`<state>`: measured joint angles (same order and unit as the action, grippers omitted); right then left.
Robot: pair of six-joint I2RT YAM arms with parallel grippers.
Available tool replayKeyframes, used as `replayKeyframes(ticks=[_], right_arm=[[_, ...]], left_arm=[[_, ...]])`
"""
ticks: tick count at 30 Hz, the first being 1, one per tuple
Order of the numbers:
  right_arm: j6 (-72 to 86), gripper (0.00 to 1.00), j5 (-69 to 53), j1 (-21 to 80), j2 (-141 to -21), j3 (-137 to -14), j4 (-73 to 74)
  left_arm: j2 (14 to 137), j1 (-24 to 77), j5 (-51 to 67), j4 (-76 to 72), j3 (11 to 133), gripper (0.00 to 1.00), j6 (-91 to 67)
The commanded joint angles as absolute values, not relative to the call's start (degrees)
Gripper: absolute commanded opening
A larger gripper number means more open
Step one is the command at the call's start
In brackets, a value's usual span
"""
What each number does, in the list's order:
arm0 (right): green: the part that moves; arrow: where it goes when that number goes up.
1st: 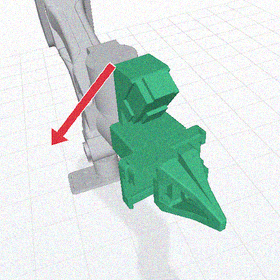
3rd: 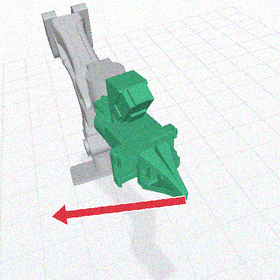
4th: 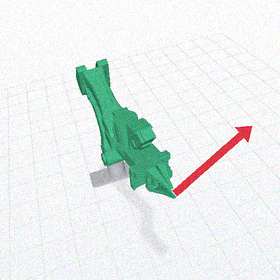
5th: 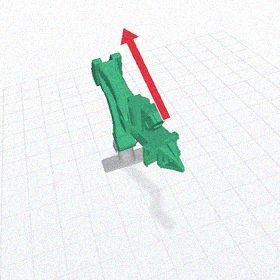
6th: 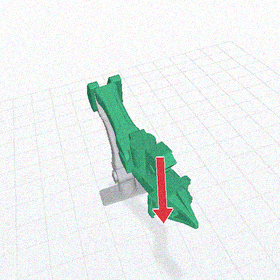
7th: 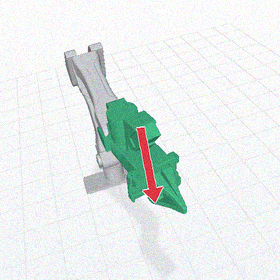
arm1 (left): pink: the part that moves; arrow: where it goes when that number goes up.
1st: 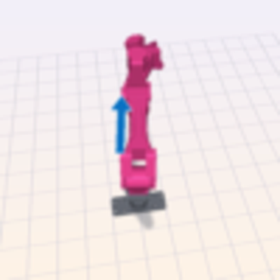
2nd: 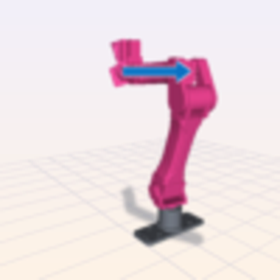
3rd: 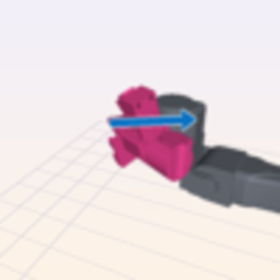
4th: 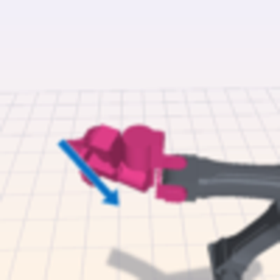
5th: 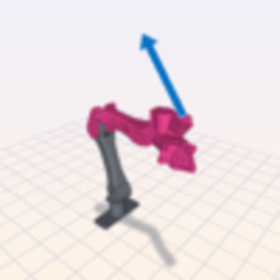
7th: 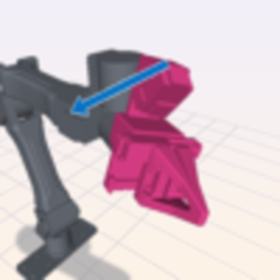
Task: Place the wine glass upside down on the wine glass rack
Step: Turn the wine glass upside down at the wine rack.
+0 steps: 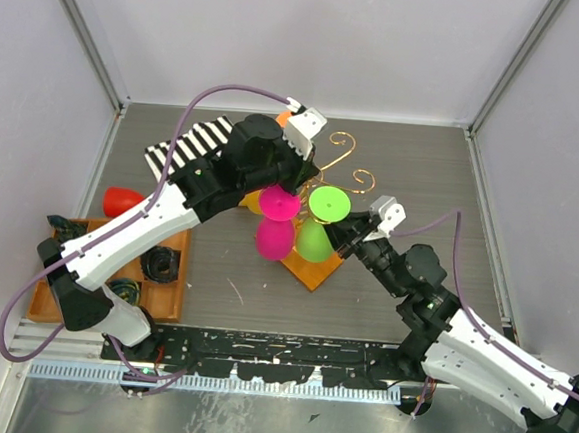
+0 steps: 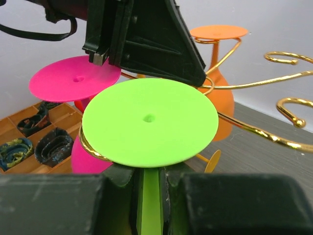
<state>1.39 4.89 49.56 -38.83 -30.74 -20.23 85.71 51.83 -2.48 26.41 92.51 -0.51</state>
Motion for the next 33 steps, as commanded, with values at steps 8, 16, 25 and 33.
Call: replayKeyframes(ticks=[8,16,25,33], right_arm=[[1.0,0.28,5.7,49.6,-37.0,-31.7,-17.0],[-1.0,0.45,4.7,49.6,-31.1,-31.0,-12.2],[0.1,0.52,2.2,49.6,-25.3,-33.2,-3.1],[2.5,0.59,2.3,49.6,-21.8,-39.8,12.0]], left_arm=[[87.6,52.2,-5.3,29.1,92.0,0.00,0.2],[87.7,52.2,-5.4,29.1,91.9,0.00,0.2],[86.9,52.2,-6.2,29.2,92.5,0.00,0.4],[88.3,52.2,-7.3,32.5,98.7,0.07,0.1]])
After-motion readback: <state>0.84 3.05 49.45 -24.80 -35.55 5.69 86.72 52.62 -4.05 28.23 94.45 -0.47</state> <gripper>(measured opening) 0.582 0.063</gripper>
